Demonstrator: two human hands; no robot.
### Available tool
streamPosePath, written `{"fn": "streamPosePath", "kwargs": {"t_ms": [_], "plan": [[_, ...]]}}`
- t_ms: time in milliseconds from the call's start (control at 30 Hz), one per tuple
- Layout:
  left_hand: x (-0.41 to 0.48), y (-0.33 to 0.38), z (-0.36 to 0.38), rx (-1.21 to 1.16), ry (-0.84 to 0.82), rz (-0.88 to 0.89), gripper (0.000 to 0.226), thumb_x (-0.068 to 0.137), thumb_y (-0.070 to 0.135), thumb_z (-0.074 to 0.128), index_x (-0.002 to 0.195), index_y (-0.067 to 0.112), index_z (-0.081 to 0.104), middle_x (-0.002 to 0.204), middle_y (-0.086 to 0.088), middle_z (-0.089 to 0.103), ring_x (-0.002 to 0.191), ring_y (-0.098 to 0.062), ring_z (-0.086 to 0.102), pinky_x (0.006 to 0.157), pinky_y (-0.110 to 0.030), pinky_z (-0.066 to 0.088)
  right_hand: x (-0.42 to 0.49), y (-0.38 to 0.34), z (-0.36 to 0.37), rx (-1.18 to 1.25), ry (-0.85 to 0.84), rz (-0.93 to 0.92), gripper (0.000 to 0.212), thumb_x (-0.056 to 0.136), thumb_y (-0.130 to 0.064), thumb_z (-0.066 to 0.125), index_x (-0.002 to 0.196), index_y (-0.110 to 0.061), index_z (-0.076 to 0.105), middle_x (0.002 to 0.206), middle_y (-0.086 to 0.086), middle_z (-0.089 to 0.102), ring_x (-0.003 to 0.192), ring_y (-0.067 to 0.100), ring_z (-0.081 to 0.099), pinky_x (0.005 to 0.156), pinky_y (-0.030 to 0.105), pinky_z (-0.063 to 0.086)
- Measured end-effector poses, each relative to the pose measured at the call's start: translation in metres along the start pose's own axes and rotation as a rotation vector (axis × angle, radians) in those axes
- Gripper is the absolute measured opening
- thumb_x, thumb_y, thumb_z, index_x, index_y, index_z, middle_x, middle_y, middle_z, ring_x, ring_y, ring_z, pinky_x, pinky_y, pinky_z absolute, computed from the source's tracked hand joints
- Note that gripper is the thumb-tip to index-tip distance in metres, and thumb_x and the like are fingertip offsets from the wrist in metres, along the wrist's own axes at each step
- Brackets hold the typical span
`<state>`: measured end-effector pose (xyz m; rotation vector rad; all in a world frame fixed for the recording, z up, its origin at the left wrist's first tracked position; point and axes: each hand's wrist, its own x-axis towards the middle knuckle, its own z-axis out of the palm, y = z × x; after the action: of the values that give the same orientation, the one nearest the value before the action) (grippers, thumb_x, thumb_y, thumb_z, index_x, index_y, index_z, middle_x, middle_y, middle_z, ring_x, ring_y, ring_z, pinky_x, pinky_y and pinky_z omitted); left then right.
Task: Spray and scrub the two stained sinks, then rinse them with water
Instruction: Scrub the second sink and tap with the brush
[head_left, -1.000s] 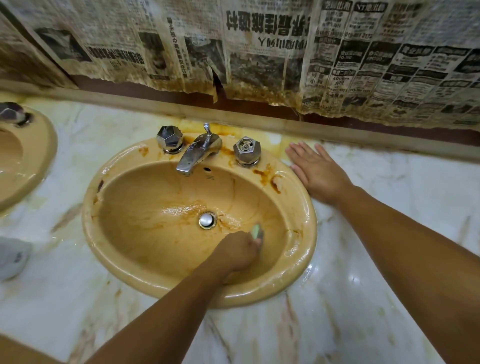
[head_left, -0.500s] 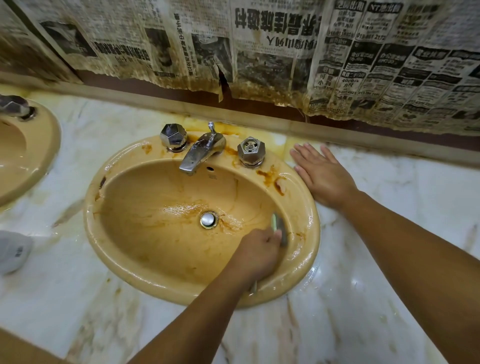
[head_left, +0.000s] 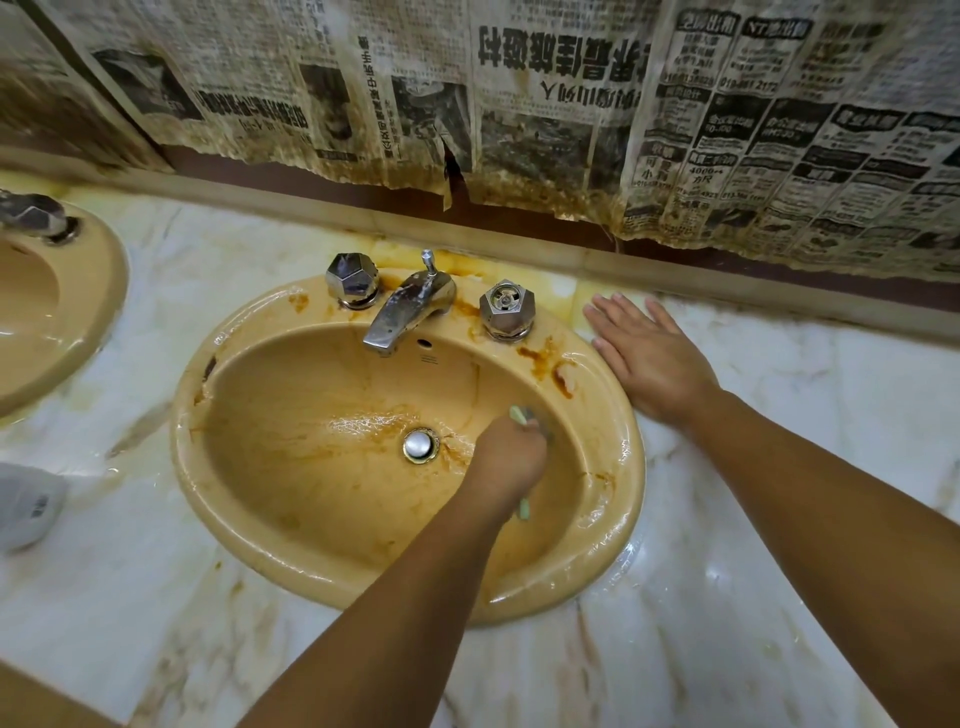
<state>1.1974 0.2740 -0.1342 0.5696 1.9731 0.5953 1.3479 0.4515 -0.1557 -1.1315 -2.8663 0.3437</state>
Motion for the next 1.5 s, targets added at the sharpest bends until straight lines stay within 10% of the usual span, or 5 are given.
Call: {"fn": "streamPosePath", "kwargs": {"t_ms": [233,400,1033,1367,1500], "plan": [[-0.015,-0.026,0.004,0.26,-0.085,-0.054,0.046,0.109,0.037,0.037,0.12,0.0,0.062,0.121,-0.019,0.067,0.113,-0.036,0.063,0.083,-0.033,0.045,0.0,0.0,-0.001,-0.007,0.004,-0.002,0.055,0.112,-0.045,0.013,0.164,-0.028,0.02,0.17,-0.007,0.018,0.158,0.008,0.006,0.129,0.04,0.001],[-0.008,0.006,-0.004,0.001,0.104,0.131,0.043,0.109,0.034,0.038,0.081,0.008,0.059,0.072,-0.005,0.056,0.065,-0.023,0.054,0.059,-0.031,0.037,0.0,-0.001,-0.001,-0.014,0.008,-0.002,0.057,0.111,-0.047,0.012,0.164,-0.027,0.021,0.17,-0.007,0.02,0.158,0.009,0.008,0.129,0.041,0.003],[0.029,-0.081,-0.021,0.654,0.007,0.0,0.038,0.106,0.035,0.036,0.128,0.01,0.055,0.117,-0.014,0.066,0.109,-0.033,0.063,0.08,-0.035,0.043,0.0,-0.002,-0.002,-0.011,0.003,0.001,0.054,0.112,-0.044,0.016,0.164,-0.027,0.021,0.17,-0.006,0.019,0.158,0.008,0.006,0.129,0.041,0.002],[-0.01,-0.024,0.006,-0.258,0.002,0.165,0.038,0.107,0.042,0.046,0.088,0.02,0.07,0.06,0.002,0.044,0.043,-0.01,0.037,0.05,-0.029,0.03,0.0,-0.001,0.0,-0.015,0.017,0.001,0.054,0.112,-0.045,0.016,0.163,-0.028,0.023,0.17,-0.007,0.02,0.158,0.008,0.008,0.129,0.041,0.003],[-0.007,-0.044,0.004,0.306,-0.078,0.222,0.042,0.109,0.036,0.04,0.107,0.005,0.069,0.096,-0.02,0.069,0.095,-0.034,0.065,0.075,-0.037,0.045,-0.001,-0.002,-0.001,-0.007,0.022,0.003,0.053,0.113,-0.044,0.017,0.163,-0.028,0.023,0.17,-0.007,0.02,0.157,0.009,0.009,0.129,0.04,0.002]]}}
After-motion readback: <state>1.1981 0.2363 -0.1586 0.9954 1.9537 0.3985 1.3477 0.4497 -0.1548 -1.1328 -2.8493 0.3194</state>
